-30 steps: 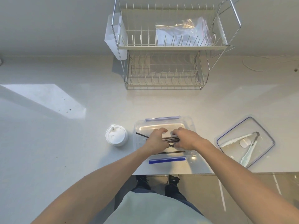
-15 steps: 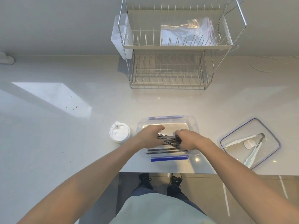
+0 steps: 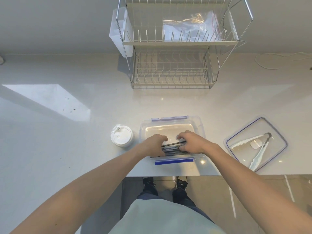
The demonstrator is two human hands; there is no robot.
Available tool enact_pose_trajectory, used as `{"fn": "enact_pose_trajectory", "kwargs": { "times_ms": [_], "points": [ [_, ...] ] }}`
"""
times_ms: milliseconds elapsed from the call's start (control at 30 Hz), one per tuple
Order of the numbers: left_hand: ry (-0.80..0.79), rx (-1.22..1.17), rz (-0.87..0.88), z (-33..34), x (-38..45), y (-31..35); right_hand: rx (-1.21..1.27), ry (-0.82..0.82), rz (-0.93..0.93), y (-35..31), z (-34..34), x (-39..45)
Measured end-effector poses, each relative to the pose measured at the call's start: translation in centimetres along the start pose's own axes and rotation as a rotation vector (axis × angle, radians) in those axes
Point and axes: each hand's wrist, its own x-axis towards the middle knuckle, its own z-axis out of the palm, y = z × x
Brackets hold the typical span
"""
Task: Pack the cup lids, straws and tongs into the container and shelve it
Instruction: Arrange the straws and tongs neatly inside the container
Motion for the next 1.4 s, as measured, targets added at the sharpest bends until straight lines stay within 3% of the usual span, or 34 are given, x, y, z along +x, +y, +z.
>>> {"fn": "enact_pose_trajectory", "kwargs": {
  "times_ms": [200, 433, 600, 733, 867, 1133, 1400],
  "points": [
    [0.143, -0.051, -0.002, -0.2, -0.3, -0.8, -0.048, 0.109, 0.023, 0.2, -0.3, -0.2],
    [0.038, 0.037, 0.018, 1.1, -0.2, -0.5, -0.287, 0.031, -0.016, -0.6, 0.2, -0.8],
    [0.046, 0.110, 0.030, 0.8, -0.1, -0.6, -0.328, 0.111, 0.012, -1.1, 0.2, -0.8],
    [0.057, 0.139, 0.033, 0.9, 0.0, -0.8, -0.395, -0.005, 0.044, -1.4, 0.5, -0.9],
    [0.018, 0.102, 0.029, 0.6, 0.2, -0.9, -0.335, -0.053, 0.056, -1.3, 0.3, -0.9],
    [-0.004, 0.053, 0.027, 0.5, 0.5, -1.1, -0.304, 0.060, 0.109, -2.1, -1.0, -1.0],
    [-0.005, 0.016, -0.001, -0.5, 0.9, -1.4, -0.262, -0.032, 0.163, -2.5, -2.3, -1.2]
  ]
}}
